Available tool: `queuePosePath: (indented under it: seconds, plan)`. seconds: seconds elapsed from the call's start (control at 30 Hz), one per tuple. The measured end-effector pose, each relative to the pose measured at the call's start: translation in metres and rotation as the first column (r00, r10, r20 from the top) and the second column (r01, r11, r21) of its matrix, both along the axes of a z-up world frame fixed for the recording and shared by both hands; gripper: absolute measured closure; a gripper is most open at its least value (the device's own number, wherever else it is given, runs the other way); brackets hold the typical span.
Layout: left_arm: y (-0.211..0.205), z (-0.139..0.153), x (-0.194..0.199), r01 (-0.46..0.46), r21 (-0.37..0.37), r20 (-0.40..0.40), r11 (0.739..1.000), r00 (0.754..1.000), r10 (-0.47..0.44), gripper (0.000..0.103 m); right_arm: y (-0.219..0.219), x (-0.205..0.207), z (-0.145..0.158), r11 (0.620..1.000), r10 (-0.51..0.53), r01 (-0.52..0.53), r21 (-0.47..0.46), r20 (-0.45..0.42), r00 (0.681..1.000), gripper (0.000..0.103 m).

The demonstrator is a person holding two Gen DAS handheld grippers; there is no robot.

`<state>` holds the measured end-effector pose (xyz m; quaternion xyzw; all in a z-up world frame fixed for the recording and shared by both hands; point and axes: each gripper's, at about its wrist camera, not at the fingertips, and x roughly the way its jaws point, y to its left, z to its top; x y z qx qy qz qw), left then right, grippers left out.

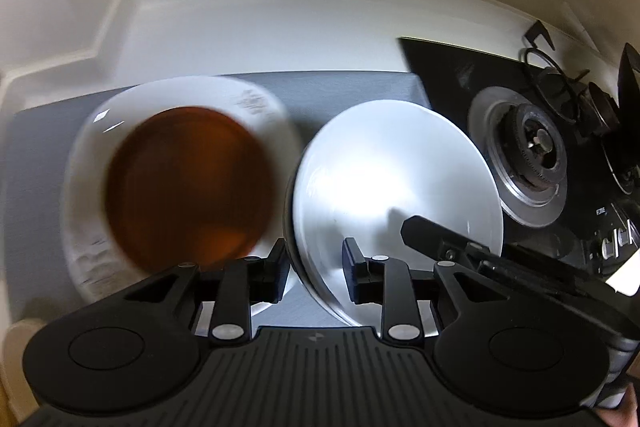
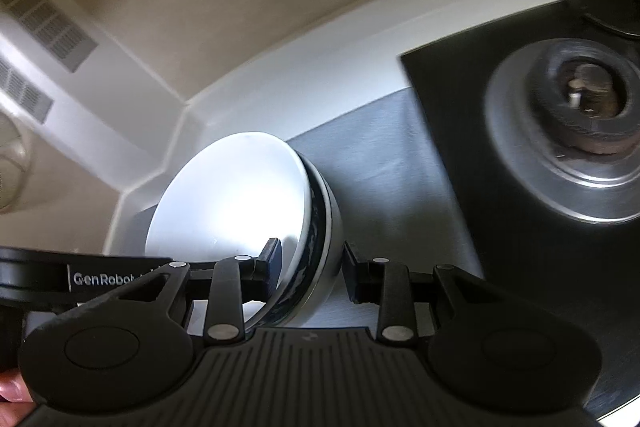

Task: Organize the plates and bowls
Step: 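Lift the bowl stack with both grippers toward the plate stack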

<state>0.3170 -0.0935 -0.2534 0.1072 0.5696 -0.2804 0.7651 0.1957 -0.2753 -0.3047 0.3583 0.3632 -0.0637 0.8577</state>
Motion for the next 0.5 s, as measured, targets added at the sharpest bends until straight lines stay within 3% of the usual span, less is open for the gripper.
queuePosePath:
  seconds: [0.27,0.5]
  plan:
    - [0.086,0.018,0.003,-0.117,0.032,0.009,0.993,0.993,0.117,0.071,0.072,0.032,0.015,0.985,0.172,-0.172,0.004,-0.027,0.985,0.067]
    - [0.166,0.028,0.008,-0.218,0.053,0.006,0.975,0.976,0.218,0.071,0.145,0.061,0.027,0.944,0.331,-0.331,0.020,-0.046,0.942,0.067]
